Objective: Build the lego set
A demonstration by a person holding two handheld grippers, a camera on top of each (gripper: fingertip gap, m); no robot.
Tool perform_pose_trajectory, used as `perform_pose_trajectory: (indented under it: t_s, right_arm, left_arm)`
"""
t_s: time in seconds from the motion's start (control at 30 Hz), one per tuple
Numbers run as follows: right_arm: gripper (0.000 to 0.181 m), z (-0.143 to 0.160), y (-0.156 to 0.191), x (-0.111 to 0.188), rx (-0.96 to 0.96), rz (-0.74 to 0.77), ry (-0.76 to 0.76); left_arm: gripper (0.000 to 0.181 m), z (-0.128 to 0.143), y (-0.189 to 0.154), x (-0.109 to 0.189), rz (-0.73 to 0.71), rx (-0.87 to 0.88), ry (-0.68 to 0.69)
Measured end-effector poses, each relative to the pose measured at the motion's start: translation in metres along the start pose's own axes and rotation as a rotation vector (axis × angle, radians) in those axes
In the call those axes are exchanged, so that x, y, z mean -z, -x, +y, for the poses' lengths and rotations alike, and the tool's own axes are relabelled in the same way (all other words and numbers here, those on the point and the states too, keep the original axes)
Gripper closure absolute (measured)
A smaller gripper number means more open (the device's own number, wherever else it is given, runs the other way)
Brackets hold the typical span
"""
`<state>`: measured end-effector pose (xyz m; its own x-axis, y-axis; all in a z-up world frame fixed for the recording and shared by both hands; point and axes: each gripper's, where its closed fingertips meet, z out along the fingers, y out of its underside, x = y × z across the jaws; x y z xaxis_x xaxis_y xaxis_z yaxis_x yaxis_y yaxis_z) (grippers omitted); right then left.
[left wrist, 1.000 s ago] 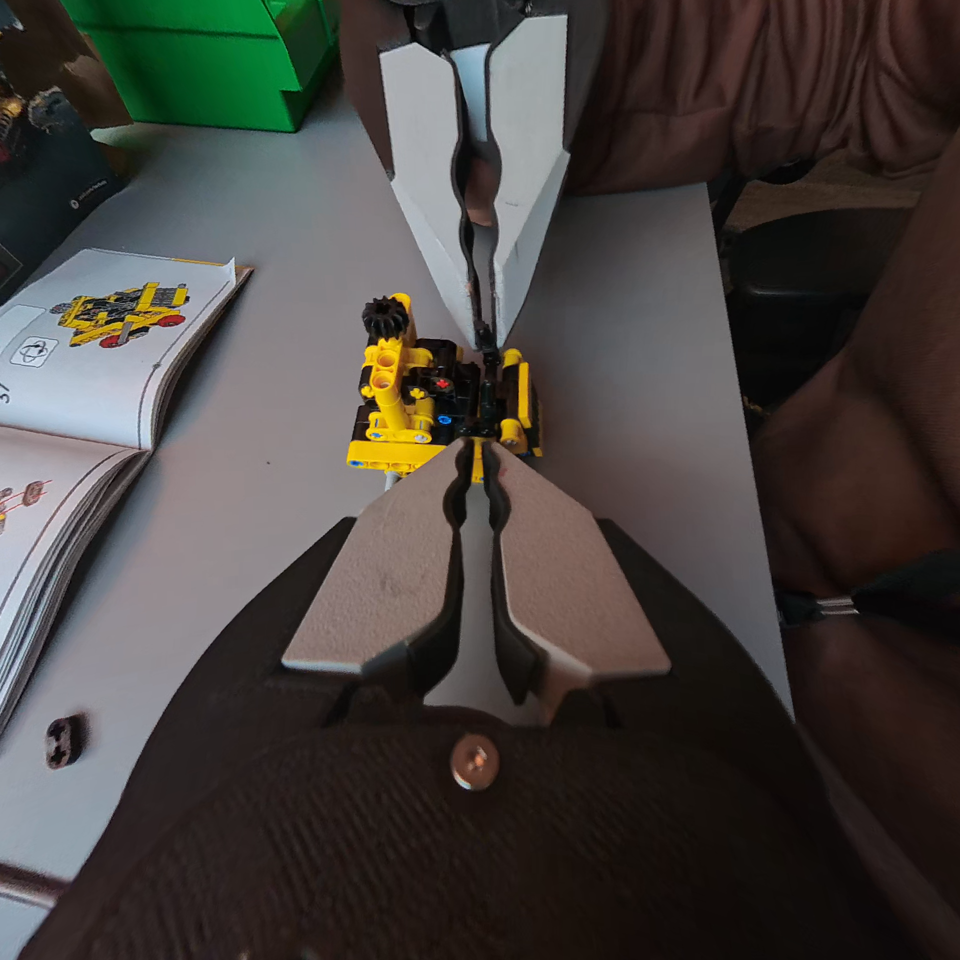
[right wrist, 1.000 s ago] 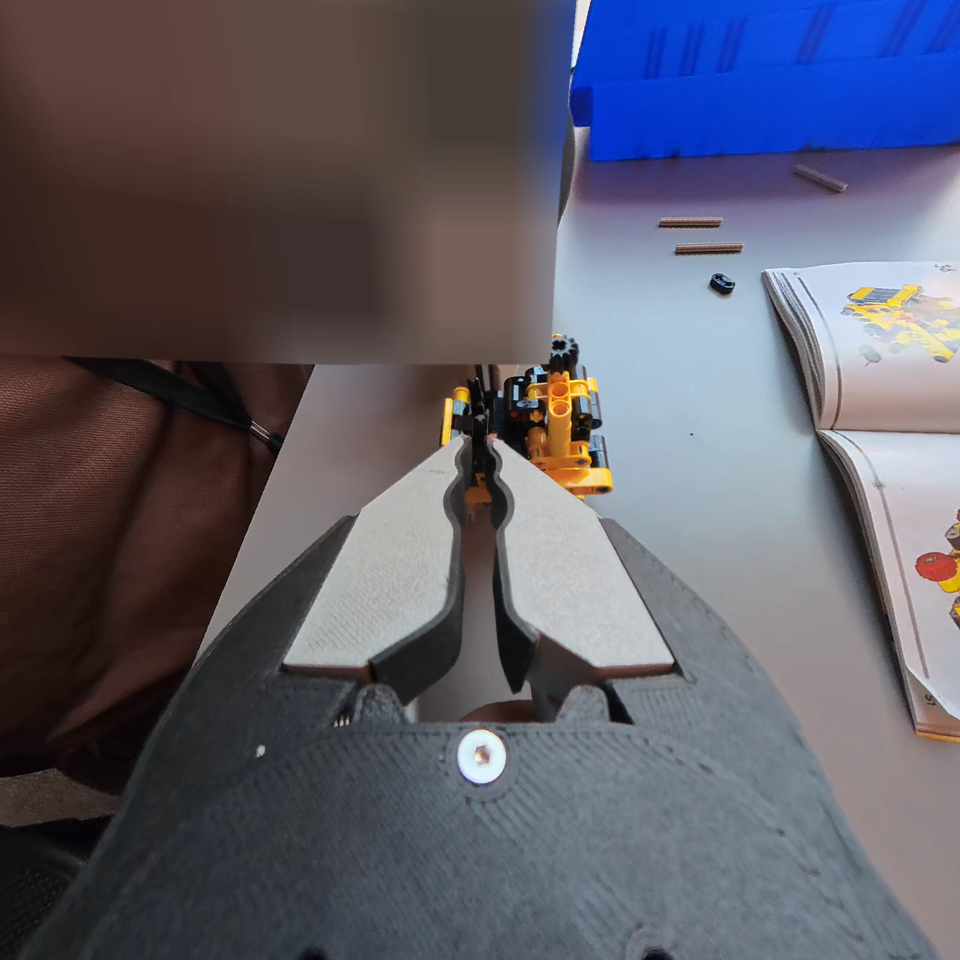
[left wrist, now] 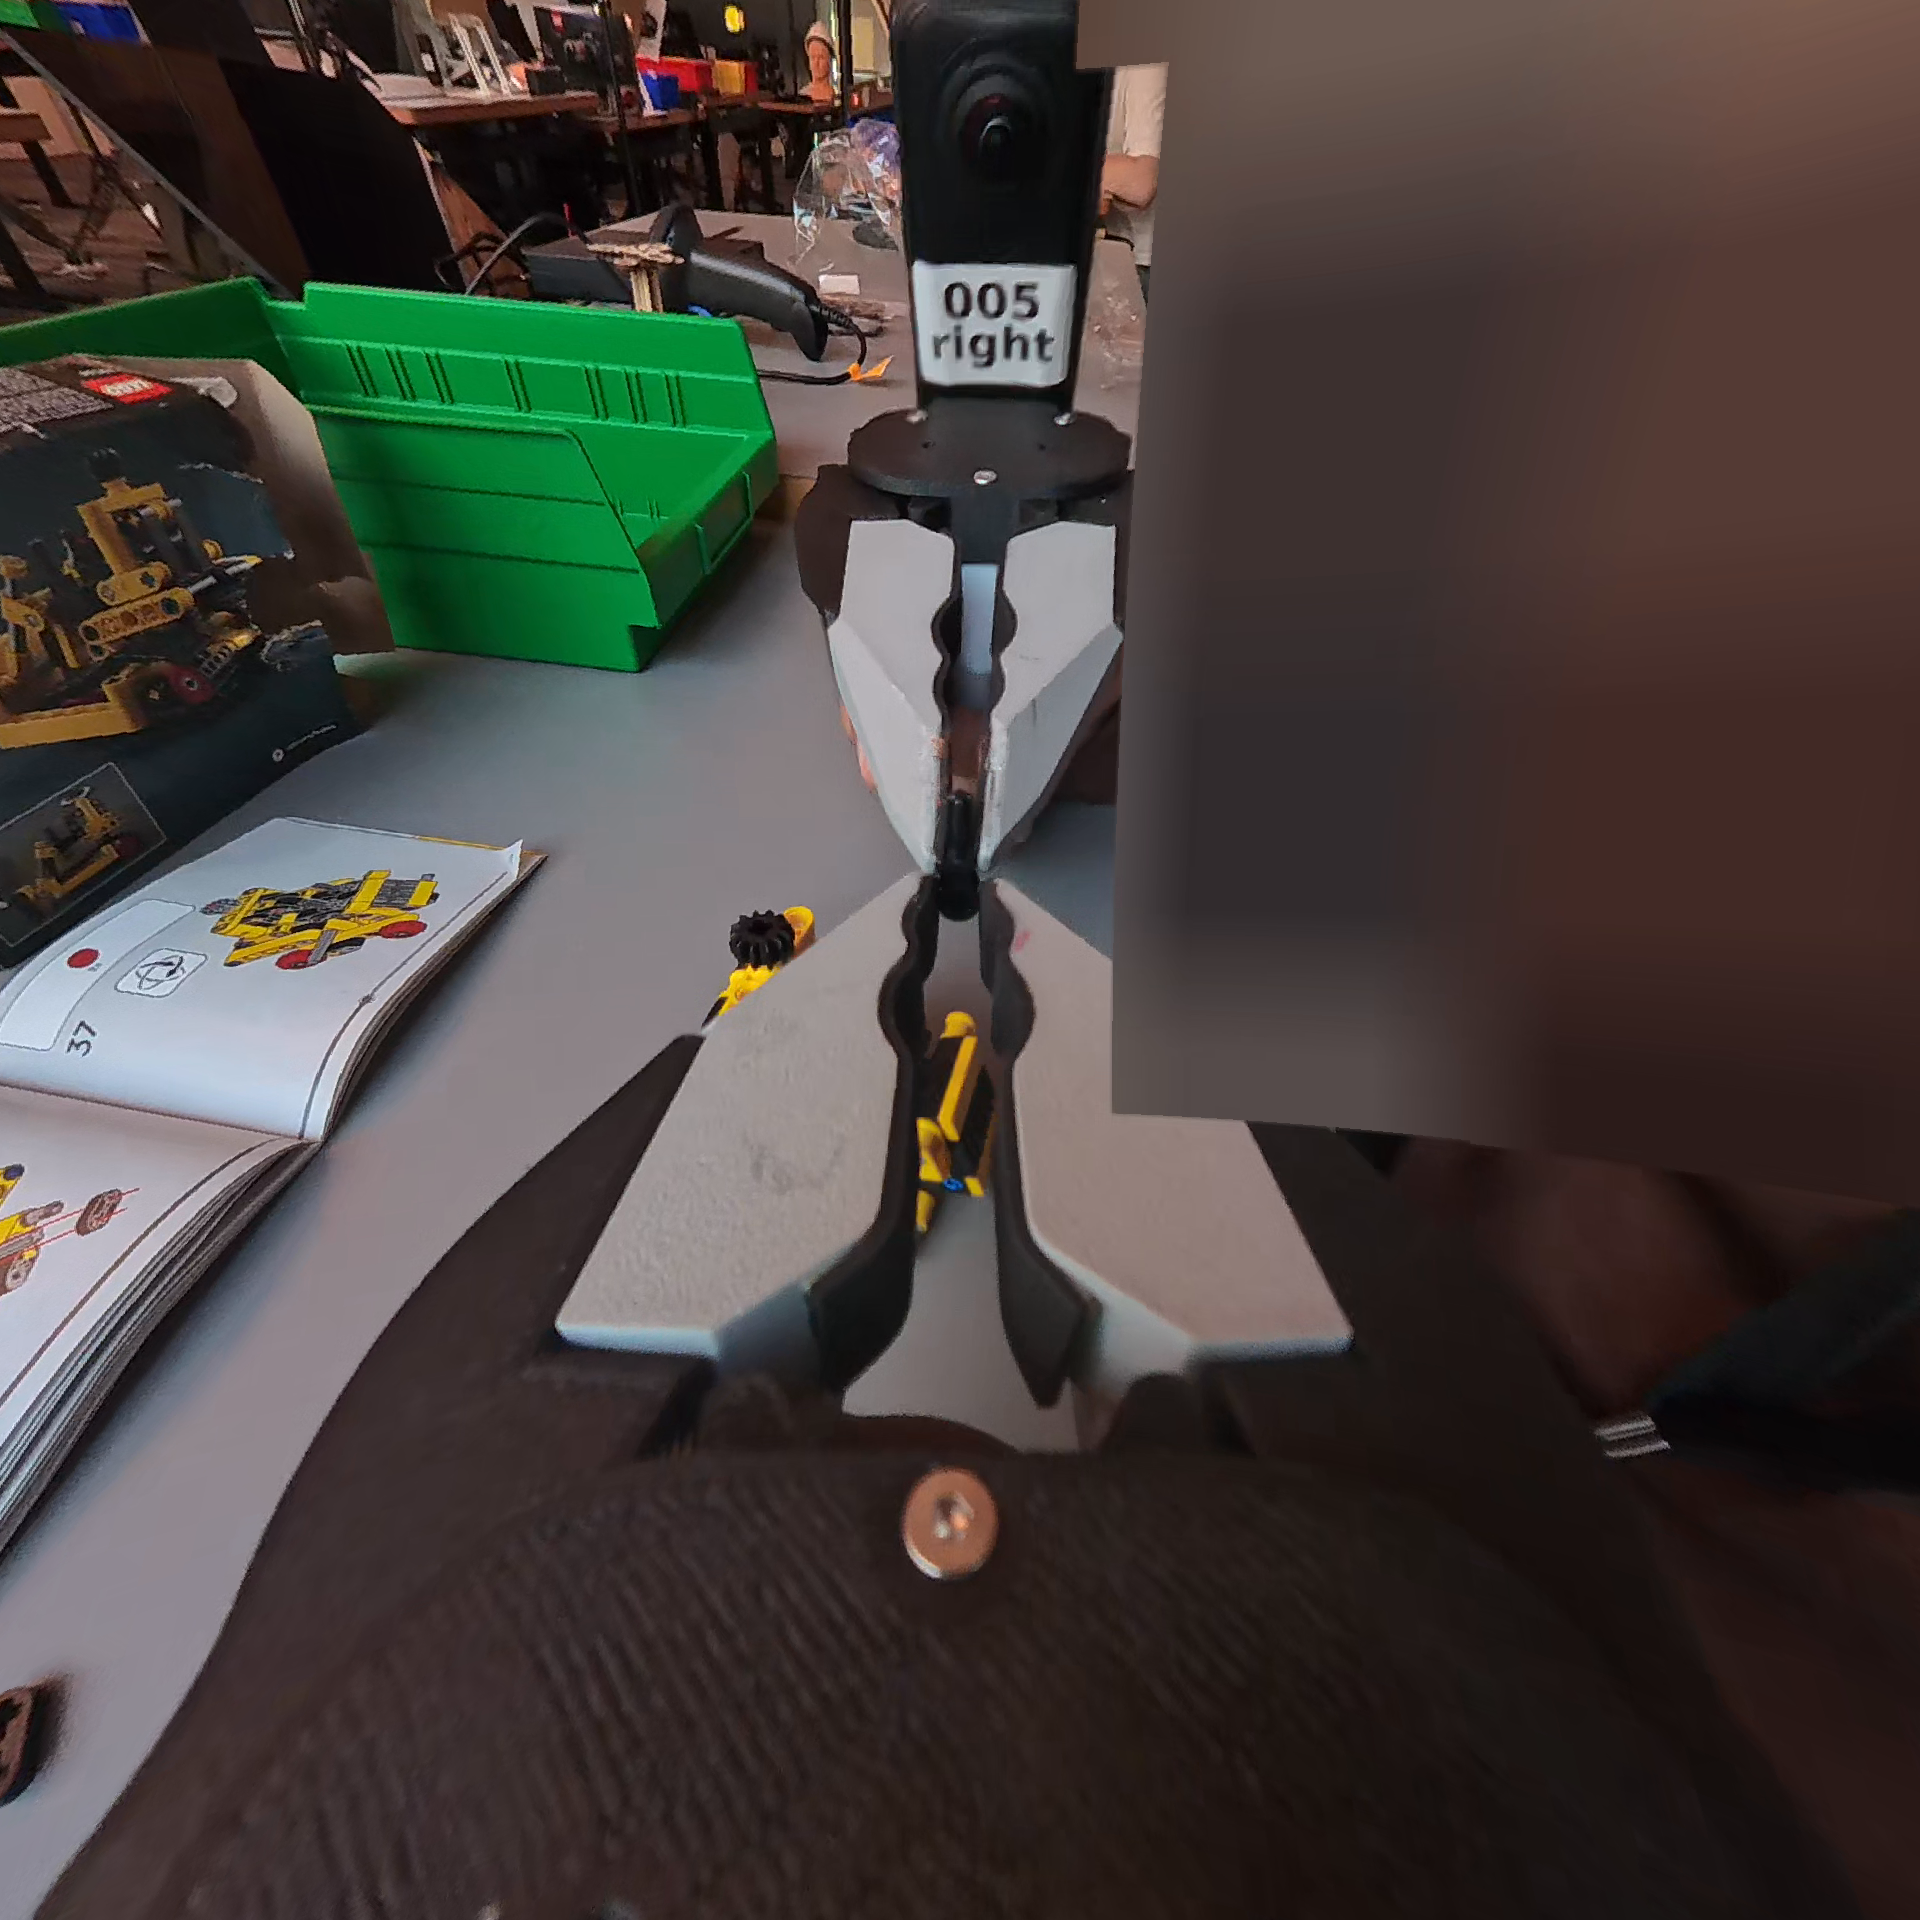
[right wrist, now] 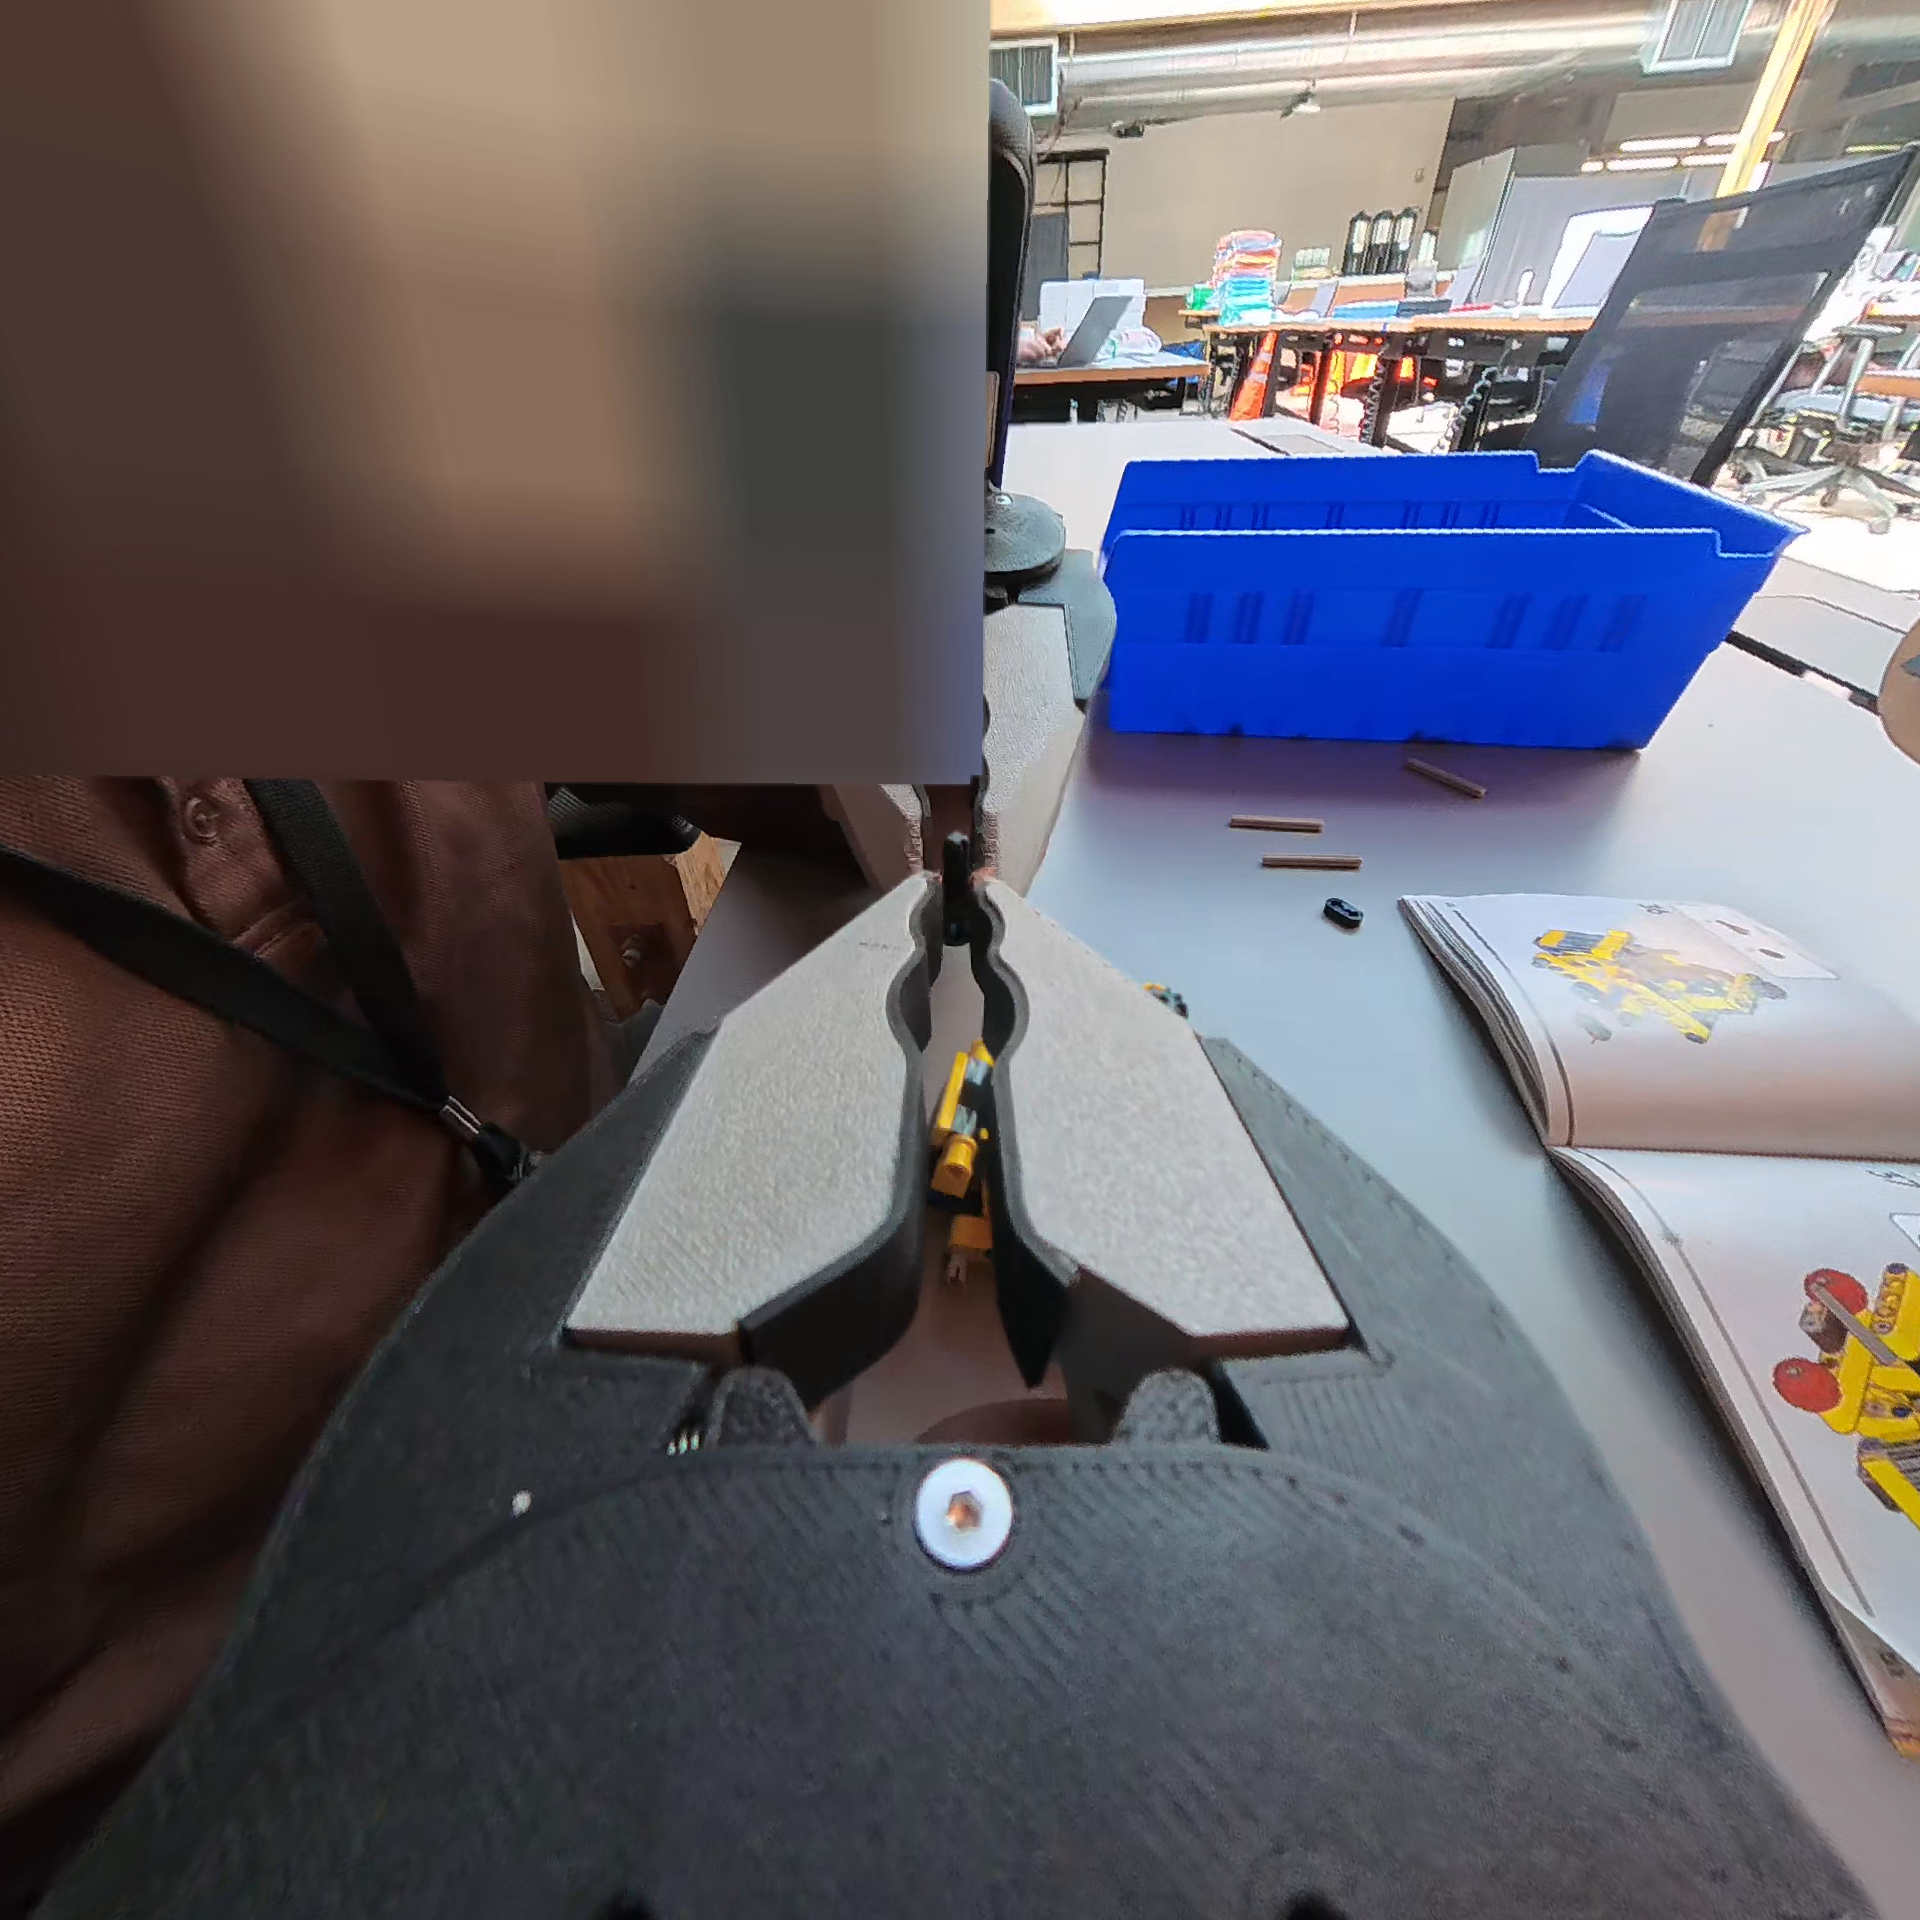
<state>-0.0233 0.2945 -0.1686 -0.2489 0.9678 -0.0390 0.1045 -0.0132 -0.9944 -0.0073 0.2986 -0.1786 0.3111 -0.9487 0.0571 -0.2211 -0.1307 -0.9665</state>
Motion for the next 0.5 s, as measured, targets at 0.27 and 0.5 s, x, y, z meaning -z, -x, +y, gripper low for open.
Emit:
perform_pose_trajectory:
  t_s: [0.27,0.5]
  right_arm:
    - [0.176,0.002,-0.006,0.007,0.039,0.074,0.040]
    - [0.177,0.015,-0.002,0.003,0.037,0.055,0.137]
  left_arm:
    - [0.177,0.015,0.002,-0.004,-0.017,-0.017,0.084]
    - [0.177,0.024,0.002,-0.006,-0.014,-0.028,0.129]
